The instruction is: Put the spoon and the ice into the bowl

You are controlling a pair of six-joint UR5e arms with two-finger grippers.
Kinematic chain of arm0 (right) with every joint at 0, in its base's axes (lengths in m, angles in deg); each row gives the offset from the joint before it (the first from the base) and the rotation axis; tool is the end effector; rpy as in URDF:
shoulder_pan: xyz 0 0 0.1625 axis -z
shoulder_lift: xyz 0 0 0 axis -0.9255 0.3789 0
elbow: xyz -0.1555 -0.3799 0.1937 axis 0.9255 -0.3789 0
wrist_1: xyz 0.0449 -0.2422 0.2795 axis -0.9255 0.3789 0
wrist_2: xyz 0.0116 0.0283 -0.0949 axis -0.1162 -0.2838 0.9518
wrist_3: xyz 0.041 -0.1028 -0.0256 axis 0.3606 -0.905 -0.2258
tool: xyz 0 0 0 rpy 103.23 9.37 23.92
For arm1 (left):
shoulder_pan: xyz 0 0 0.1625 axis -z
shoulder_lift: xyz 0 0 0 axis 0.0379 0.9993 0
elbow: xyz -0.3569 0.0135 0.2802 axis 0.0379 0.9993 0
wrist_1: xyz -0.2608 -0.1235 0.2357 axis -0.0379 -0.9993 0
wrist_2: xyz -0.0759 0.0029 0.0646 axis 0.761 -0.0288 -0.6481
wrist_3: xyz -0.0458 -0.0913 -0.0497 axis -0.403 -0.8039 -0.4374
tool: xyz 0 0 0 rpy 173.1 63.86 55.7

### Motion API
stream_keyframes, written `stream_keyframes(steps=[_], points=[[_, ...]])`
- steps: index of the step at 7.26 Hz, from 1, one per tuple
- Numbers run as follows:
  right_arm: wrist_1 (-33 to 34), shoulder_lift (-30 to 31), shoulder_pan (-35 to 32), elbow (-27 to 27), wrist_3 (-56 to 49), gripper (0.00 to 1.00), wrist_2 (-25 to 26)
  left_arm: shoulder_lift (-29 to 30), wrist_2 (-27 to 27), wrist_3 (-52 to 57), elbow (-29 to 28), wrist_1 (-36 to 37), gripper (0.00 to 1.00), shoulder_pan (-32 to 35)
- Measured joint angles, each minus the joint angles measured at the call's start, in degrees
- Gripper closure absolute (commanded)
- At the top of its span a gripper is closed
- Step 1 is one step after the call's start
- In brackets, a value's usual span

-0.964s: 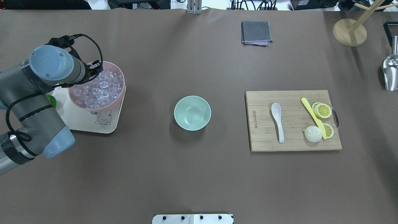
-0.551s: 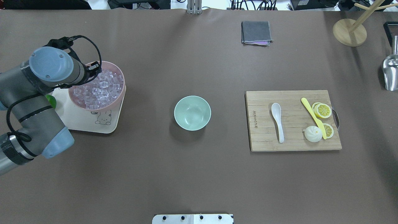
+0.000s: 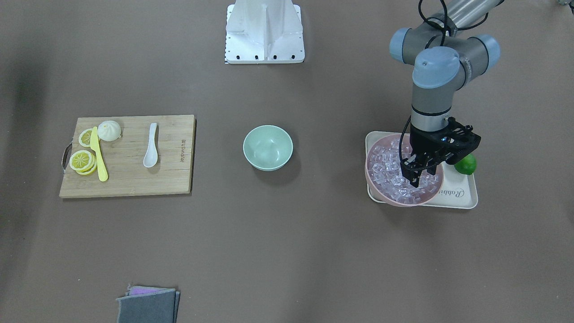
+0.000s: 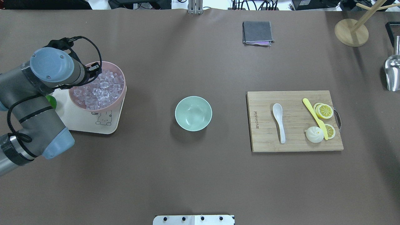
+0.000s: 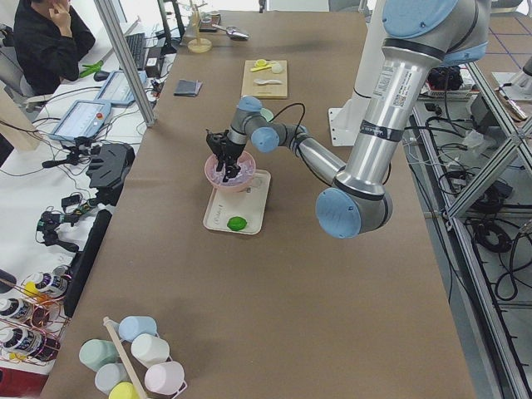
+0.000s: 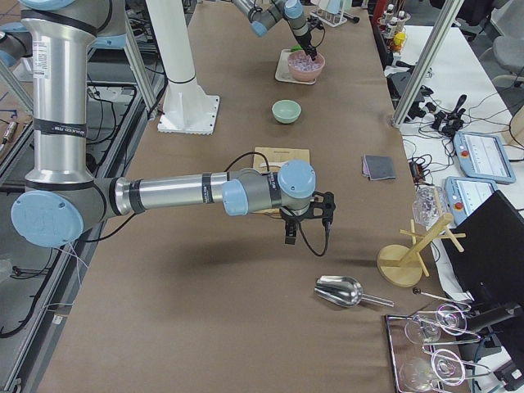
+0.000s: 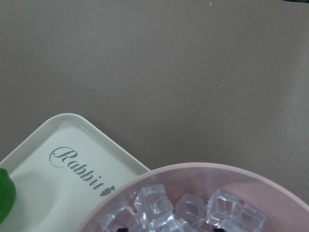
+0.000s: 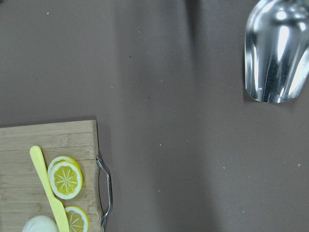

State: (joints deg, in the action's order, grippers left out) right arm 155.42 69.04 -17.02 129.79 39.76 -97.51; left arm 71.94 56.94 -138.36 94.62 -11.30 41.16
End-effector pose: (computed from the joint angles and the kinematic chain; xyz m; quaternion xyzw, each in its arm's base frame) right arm 0.0016 -0.4249 0.6118 0.0082 -0.4693 0.0440 0.8819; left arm 0.3535 -0.5113 0.4466 0.1087 0.3095 -0.3348 0.8833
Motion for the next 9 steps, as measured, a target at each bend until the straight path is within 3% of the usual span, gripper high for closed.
stream_keyframes(steps=[3, 4, 7, 9], points=[[0.0, 0.0, 0.0, 0.1, 0.0, 0.0, 0.0, 0.1, 0.0, -0.1, -0.4, -0.1, 0.36, 0.0], [0.0, 0.0, 0.0, 0.1, 0.0, 0.0, 0.0, 0.2, 0.0, -0.1, -0.7, -0.1, 0.43, 0.0], [0.0, 0.0, -0.1, 0.2, 0.0, 0.0, 0.0, 0.3, -0.1, -0.1, -1.1, -0.1, 0.98, -0.1], [0.0, 0.4, -0.1, 0.9, 0.0, 0.0, -0.1, 0.4, -0.1, -0.5, -0.6, 0.0, 1.0, 0.0]])
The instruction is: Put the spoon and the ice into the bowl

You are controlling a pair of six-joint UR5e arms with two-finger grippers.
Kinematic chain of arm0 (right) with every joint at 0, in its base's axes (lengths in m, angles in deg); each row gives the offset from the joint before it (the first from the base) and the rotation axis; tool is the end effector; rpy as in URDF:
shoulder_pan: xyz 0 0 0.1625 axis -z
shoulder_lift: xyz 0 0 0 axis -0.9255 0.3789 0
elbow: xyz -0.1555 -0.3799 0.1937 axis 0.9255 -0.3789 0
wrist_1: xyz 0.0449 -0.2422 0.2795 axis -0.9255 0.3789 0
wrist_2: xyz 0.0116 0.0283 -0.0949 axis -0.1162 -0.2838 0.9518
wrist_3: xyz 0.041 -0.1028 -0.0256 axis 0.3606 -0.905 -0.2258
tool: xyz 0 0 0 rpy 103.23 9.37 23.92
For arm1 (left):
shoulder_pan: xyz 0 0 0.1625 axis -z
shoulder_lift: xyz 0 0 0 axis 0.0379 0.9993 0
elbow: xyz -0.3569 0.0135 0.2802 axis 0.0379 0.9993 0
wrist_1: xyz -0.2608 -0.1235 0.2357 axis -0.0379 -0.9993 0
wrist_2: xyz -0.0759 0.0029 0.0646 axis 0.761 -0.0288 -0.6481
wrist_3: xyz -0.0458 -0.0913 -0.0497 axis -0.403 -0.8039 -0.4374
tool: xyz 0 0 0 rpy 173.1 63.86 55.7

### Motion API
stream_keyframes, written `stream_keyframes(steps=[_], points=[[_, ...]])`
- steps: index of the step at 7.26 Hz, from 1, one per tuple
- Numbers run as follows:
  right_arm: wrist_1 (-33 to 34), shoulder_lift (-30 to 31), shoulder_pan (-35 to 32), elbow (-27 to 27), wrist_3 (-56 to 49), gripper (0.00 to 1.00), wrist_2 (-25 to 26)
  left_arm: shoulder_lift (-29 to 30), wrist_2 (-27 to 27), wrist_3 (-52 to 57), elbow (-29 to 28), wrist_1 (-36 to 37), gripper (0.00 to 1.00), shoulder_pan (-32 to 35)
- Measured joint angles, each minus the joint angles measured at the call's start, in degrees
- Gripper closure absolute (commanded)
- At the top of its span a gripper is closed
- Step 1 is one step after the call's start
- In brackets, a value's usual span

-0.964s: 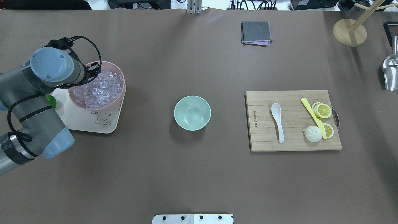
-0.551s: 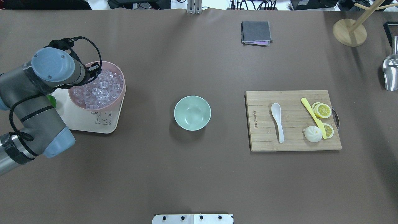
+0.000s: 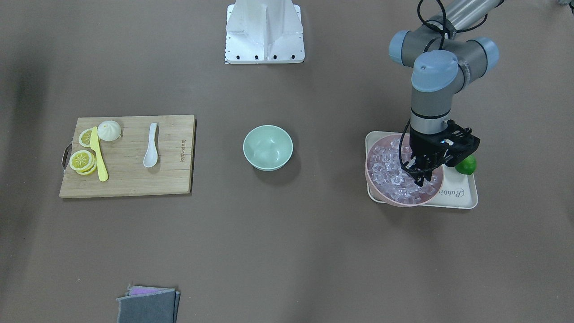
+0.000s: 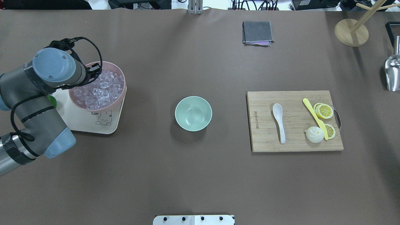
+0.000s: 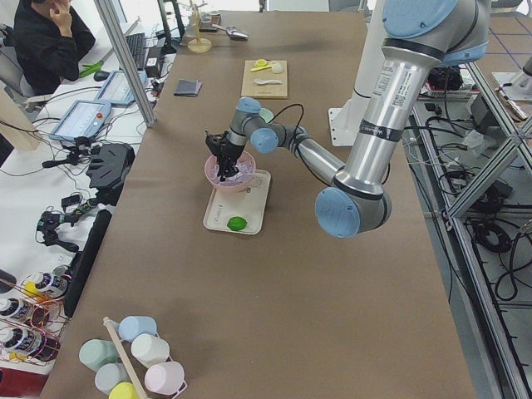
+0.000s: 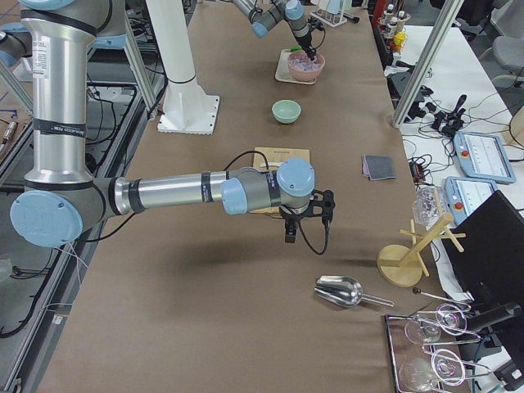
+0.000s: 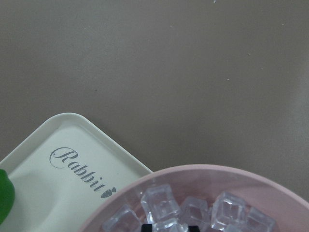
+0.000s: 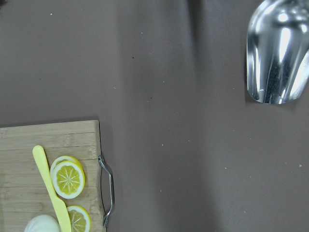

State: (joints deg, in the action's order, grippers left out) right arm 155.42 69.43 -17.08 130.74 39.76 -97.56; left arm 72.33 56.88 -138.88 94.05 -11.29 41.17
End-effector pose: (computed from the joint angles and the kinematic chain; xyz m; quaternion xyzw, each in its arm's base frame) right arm 0.0023 -0.4217 0.6070 0.0126 -0.4702 0.0422 0.8814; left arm 0.3558 -0.5137 0.4470 0.1072 0.3084 -0.3393 0.8822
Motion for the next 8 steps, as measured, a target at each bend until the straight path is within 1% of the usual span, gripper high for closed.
stream_keyframes(steps=[1, 3, 4, 6, 7, 8], points=[[0.0, 0.3, 0.0, 0.7, 0.0, 0.0, 0.0, -0.1, 0.0, 0.0, 1.3, 0.2, 1.0, 0.2], [0.3, 0.4, 0.8, 2.8, 0.7, 0.0, 0.3, -0.4, 0.1, 0.1, 5.9, 1.9, 1.0, 1.0], [0.4, 0.2, 3.3, 5.0, 3.8, 0.0, 1.2, -0.4, 0.1, 0.1, 8.0, 3.1, 1.0, 1.4], [-0.8, -0.2, 12.1, 10.4, 14.1, 0.0, 5.2, 0.2, 0.2, 0.2, 10.2, 3.9, 1.0, 1.8], [-3.6, -0.4, 16.3, 11.7, 17.9, 0.0, 6.4, 1.5, 0.3, 0.2, 10.3, 4.0, 1.0, 1.9], [-8.0, -0.7, 20.8, 12.1, 23.0, 0.0, 8.4, 3.4, 0.4, 0.1, 10.0, 4.1, 1.0, 1.9]])
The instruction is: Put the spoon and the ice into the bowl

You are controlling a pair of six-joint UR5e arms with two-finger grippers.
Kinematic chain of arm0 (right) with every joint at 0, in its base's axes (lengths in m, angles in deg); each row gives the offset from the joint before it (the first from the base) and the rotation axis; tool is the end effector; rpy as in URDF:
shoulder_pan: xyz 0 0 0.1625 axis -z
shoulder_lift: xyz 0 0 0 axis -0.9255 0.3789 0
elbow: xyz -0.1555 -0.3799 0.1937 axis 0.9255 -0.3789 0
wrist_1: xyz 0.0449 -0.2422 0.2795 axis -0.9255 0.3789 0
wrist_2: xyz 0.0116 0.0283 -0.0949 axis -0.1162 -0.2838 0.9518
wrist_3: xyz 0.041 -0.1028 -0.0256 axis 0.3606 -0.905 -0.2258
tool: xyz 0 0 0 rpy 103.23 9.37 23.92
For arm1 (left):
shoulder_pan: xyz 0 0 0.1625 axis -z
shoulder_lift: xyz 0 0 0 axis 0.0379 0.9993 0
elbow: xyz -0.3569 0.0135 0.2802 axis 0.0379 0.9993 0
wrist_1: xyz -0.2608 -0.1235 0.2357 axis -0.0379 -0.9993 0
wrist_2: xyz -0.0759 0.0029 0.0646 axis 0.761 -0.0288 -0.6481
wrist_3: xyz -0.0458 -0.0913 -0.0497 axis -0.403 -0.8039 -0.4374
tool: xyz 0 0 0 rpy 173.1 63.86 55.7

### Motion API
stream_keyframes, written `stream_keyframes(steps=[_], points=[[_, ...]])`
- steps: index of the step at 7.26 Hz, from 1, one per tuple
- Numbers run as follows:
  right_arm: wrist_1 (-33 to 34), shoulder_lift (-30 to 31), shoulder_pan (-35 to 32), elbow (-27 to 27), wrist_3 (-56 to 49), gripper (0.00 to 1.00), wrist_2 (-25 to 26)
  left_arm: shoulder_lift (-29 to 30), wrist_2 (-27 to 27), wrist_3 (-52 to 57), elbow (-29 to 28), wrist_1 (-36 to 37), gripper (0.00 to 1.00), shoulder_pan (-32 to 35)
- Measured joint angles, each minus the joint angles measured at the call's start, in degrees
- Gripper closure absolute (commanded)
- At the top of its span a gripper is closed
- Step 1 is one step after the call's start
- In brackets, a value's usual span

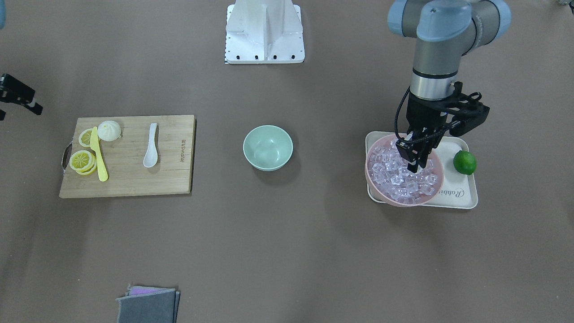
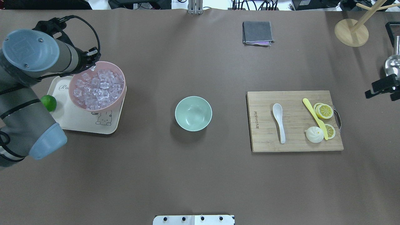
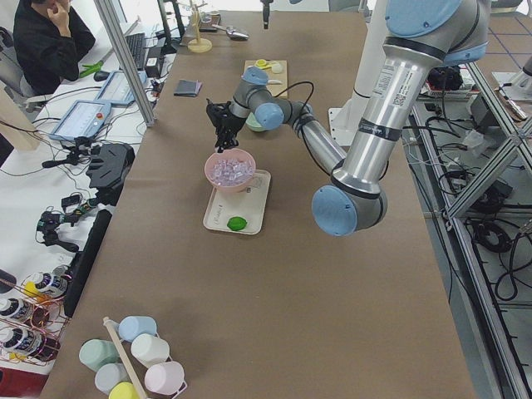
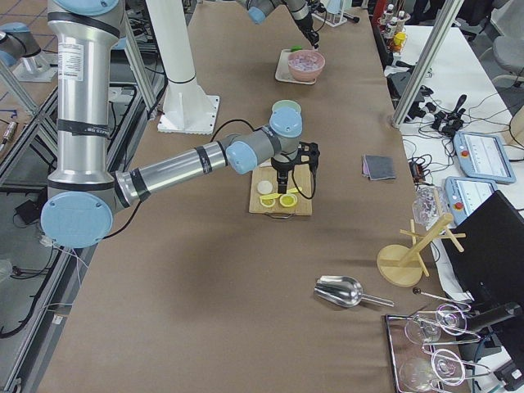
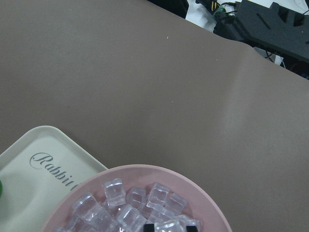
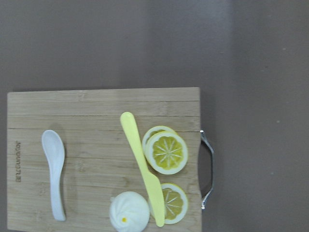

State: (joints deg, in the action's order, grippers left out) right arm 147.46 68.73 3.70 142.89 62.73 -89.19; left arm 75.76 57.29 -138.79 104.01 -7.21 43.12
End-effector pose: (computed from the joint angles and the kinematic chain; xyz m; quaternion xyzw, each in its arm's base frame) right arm -0.1383 -0.4000 0.5001 0.0199 -0.4655 -0.0032 0.8848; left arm 0.3248 -0.5110 0.3464 0.1397 0.3771 -0.3398 0.8502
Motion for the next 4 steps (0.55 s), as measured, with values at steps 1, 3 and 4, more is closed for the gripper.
stream_keyframes(steps=[1, 3, 4], points=[[-4.4, -0.6, 4.8, 0.1, 6.3, 0.0, 3.7, 2.3, 0.1, -0.1, -0.8, 0.0, 1.0, 0.0], [-7.4, -3.7, 13.7, -0.6, 14.6, 0.02, 10.6, 7.6, 0.2, 0.4, -3.4, -0.2, 1.0, -0.1], [-7.4, -6.3, 16.9, -1.8, 16.6, 0.02, 12.7, 9.5, 0.3, 1.1, -4.1, -0.5, 1.0, -0.3]])
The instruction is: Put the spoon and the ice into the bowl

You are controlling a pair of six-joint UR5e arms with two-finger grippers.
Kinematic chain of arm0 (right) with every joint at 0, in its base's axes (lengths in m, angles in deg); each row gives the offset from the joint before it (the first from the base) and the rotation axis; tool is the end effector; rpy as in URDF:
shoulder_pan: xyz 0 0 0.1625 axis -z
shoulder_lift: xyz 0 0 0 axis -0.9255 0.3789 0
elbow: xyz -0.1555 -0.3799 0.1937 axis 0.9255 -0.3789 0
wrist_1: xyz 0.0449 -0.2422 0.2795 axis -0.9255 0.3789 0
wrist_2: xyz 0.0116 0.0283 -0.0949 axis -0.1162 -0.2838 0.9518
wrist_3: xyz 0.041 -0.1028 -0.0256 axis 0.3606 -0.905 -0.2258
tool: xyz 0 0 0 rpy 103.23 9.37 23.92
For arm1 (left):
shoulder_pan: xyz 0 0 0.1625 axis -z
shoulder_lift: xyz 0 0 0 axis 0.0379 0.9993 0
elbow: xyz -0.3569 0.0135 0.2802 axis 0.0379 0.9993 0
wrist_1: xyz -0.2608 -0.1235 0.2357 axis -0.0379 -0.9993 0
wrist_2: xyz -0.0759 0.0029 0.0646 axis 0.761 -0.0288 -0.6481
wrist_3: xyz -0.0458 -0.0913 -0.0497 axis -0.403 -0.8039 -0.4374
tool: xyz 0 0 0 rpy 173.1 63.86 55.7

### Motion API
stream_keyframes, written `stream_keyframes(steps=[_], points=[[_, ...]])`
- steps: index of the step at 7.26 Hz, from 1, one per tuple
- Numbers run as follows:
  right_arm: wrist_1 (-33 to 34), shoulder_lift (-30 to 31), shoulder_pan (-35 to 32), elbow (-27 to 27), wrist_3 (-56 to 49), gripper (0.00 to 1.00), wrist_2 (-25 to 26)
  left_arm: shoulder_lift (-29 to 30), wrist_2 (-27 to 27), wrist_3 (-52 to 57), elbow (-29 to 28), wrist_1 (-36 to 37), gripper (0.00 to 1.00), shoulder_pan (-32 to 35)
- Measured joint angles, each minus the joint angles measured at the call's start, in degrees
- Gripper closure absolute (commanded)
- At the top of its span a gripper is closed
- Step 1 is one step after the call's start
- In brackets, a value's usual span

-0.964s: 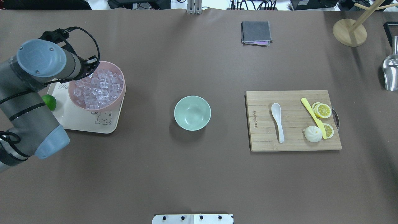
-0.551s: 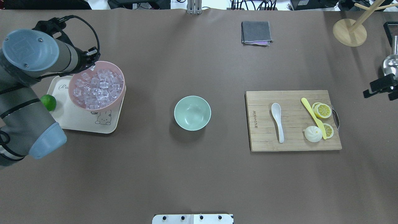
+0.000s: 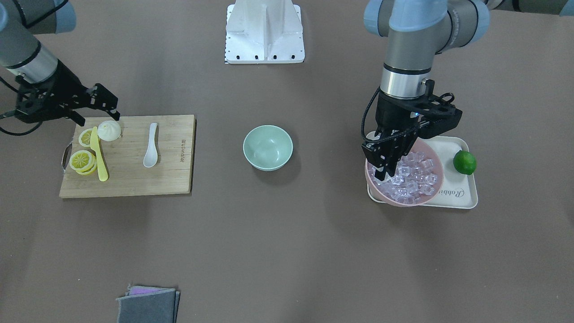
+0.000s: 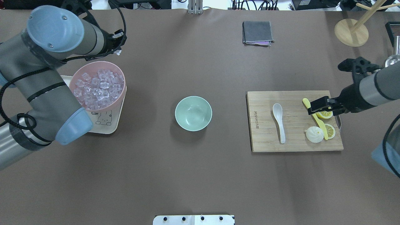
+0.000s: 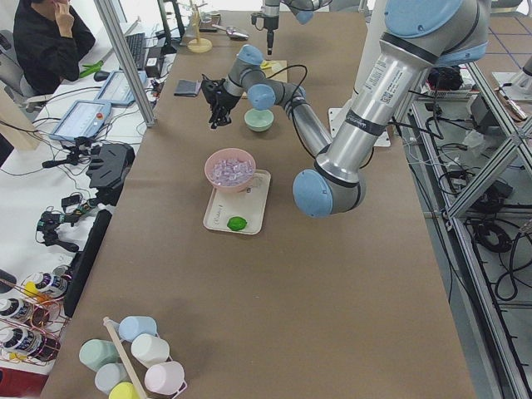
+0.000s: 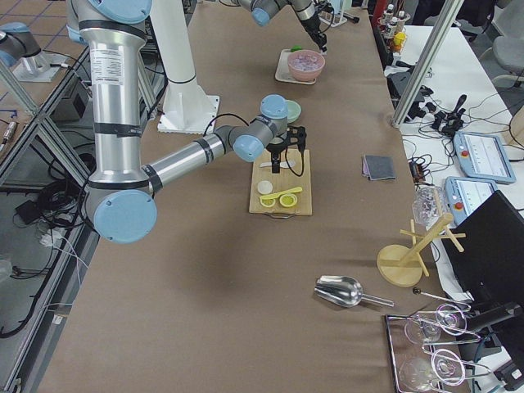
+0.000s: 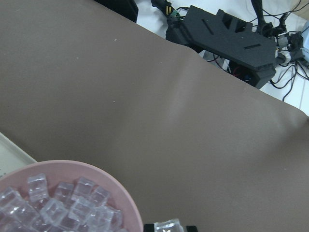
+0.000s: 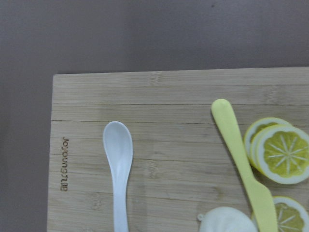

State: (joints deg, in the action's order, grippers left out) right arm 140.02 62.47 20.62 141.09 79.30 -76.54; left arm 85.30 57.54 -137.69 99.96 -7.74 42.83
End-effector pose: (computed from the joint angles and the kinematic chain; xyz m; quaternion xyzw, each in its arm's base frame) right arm -0.2685 -0.3918 0.4608 0.0358 -0.4615 -0.0034 0.8864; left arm 0.3576 -0.5388 0.2709 0.1598 0.4203 -0.3194 0.8341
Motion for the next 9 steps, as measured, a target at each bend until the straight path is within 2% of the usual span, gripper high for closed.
stream_keyframes(steps=[3, 4, 9], points=[[0.0, -5.4, 6.0, -4.6, 1.0, 0.06, 4.2, 3.6, -0.1, 0.5, -1.6, -0.3, 1.0, -2.2], [0.0, -5.8, 7.5, -5.3, 1.1, 0.15, 5.4, 4.7, -0.2, 0.3, -2.5, -0.3, 1.0, -3.5], [0.0, -5.8, 10.3, -7.3, 0.9, 0.23, 7.6, 5.7, -0.5, 0.2, -3.5, -0.3, 1.0, -7.7]])
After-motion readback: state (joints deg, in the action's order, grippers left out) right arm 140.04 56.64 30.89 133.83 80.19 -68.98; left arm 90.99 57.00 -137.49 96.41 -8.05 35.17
